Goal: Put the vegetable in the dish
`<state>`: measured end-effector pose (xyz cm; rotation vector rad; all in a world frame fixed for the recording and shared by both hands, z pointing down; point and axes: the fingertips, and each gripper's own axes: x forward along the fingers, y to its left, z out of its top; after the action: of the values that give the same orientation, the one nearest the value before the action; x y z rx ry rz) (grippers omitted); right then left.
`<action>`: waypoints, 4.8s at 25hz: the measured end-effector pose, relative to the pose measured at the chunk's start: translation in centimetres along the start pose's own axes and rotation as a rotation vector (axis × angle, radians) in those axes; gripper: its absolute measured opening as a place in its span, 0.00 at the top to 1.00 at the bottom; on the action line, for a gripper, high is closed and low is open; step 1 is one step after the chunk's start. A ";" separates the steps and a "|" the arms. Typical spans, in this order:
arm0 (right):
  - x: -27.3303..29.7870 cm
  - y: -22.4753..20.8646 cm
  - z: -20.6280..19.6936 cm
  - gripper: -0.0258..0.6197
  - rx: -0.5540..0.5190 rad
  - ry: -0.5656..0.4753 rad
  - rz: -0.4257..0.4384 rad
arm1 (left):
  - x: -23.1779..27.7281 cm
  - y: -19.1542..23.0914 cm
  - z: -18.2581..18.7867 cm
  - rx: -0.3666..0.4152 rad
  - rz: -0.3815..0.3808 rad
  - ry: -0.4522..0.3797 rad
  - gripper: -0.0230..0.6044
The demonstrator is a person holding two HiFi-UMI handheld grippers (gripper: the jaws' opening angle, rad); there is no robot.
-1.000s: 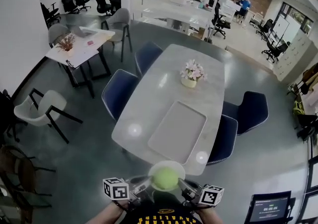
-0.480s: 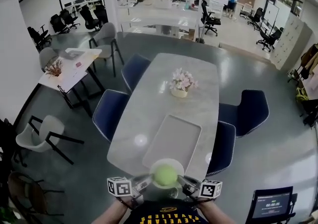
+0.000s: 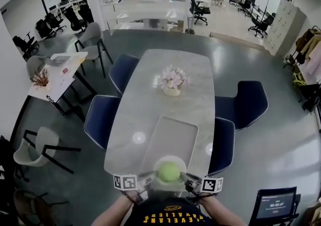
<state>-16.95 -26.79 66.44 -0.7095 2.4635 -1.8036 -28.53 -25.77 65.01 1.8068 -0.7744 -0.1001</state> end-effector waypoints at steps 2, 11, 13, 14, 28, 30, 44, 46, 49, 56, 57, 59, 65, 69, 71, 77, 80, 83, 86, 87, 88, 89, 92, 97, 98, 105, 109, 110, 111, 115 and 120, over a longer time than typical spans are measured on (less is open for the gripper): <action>0.3 -0.4 0.2 0.90 0.026 -0.019 -0.020 | 0.5 0.6 0.6 -0.001 -0.003 0.045 0.93; 3.5 -5.2 0.0 0.90 0.138 -0.079 -0.098 | 2.9 6.1 2.1 -0.044 -0.014 0.164 0.93; 4.2 -5.9 0.1 0.90 0.150 -0.079 -0.117 | 3.3 7.1 2.4 -0.055 -0.006 0.178 0.93; 4.4 -6.4 0.1 0.90 0.152 -0.078 -0.128 | 3.6 7.7 2.5 -0.058 0.001 0.187 0.93; 5.6 -10.4 0.4 0.89 0.233 -0.056 -0.241 | 6.7 12.3 2.3 -0.107 0.109 0.290 0.91; 6.0 -10.6 0.4 0.89 0.235 -0.045 -0.256 | 6.7 13.0 2.3 -0.107 0.131 0.303 0.90; 6.7 -12.2 0.4 0.89 0.278 0.013 -0.360 | 7.1 15.1 1.9 -0.086 0.291 0.385 0.89; 6.7 -12.3 0.4 0.89 0.285 0.016 -0.372 | 7.1 15.3 1.8 -0.087 0.308 0.392 0.89; 6.8 -12.3 0.5 0.89 0.284 0.025 -0.392 | 7.0 15.4 1.8 -0.075 0.330 0.400 0.89; 6.9 -12.3 0.9 0.89 0.247 0.075 -0.448 | 6.8 15.4 1.9 -0.058 0.384 0.396 0.89; 6.9 -12.3 0.9 0.89 0.241 0.078 -0.451 | 6.8 15.4 1.8 -0.059 0.386 0.395 0.89; 6.9 -12.2 0.8 0.89 0.235 0.083 -0.458 | 6.7 15.4 1.9 -0.056 0.389 0.394 0.89; 7.0 -12.3 0.8 0.87 0.190 0.120 -0.520 | 6.6 15.4 2.1 -0.021 0.425 0.404 0.89; 6.9 -12.5 0.7 0.84 0.093 0.167 -0.596 | 6.6 15.5 2.3 0.037 0.482 0.400 0.88; 6.9 -12.6 0.8 0.83 0.063 0.168 -0.608 | 6.7 15.6 2.4 0.061 0.500 0.398 0.88; 6.0 -12.6 1.4 0.85 0.055 0.123 -0.630 | 6.5 15.3 2.8 0.097 0.514 0.382 0.89; 5.3 -12.5 1.9 0.87 0.052 0.092 -0.642 | 6.1 15.0 2.9 0.094 0.519 0.363 0.90; 4.4 -12.3 2.3 0.90 0.041 0.058 -0.662 | 5.5 14.5 3.2 0.116 0.521 0.345 0.94; 3.3 -12.4 2.8 0.94 0.017 0.023 -0.692 | 5.0 13.6 3.7 0.158 0.514 0.320 0.96; 2.9 -12.3 3.0 0.95 0.010 0.010 -0.697 | 4.9 13.3 3.8 0.155 0.506 0.308 0.96; 2.7 -12.2 3.2 0.95 0.005 -0.003 -0.700 | 4.8 12.9 3.9 0.143 0.494 0.292 0.96; 2.4 -12.1 3.4 0.95 0.003 -0.016 -0.700 | 4.7 12.5 3.9 0.129 0.479 0.274 0.96; 2.0 -11.4 3.8 0.95 -0.005 -0.051 -0.684 | 4.5 11.2 4.1 0.114 0.439 0.226 0.96; 1.0 -8.8 5.2 0.95 -0.066 -0.113 -0.621 | 4.9 7.4 4.1 0.153 0.363 0.195 0.96; 0.8 -8.1 5.6 0.95 -0.078 -0.136 -0.600 | 4.8 6.5 4.1 0.175 0.344 0.194 0.96; 1.0 -3.4 6.6 0.95 -0.156 -0.239 -0.508 | 3.0 2.2 4.3 0.352 0.255 0.184 0.96; 0.7 0.5 6.9 0.95 -0.254 -0.264 -0.425 | 2.3 -1.4 4.7 0.411 0.167 0.140 0.96; 0.7 1.7 6.9 0.95 -0.290 -0.266 -0.391 | 2.1 -2.4 4.8 0.432 0.140 0.127 0.96; 0.8 3.0 6.9 0.95 -0.329 -0.267 -0.357 | 1.8 -3.4 4.9 0.457 0.114 0.116 0.96; 0.7 7.9 6.8 0.95 -0.476 -0.273 -0.239 | 0.6 -7.5 5.7 0.545 0.022 0.072 0.96; -0.5 11.3 7.8 0.95 -0.583 -0.324 -0.189 | 0.2 -12.3 6.6 0.664 -0.048 0.019 0.96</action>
<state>-18.44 -30.97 53.42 -1.1799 2.7528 -0.8772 -25.56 -29.15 51.82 2.4479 -0.8065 0.1632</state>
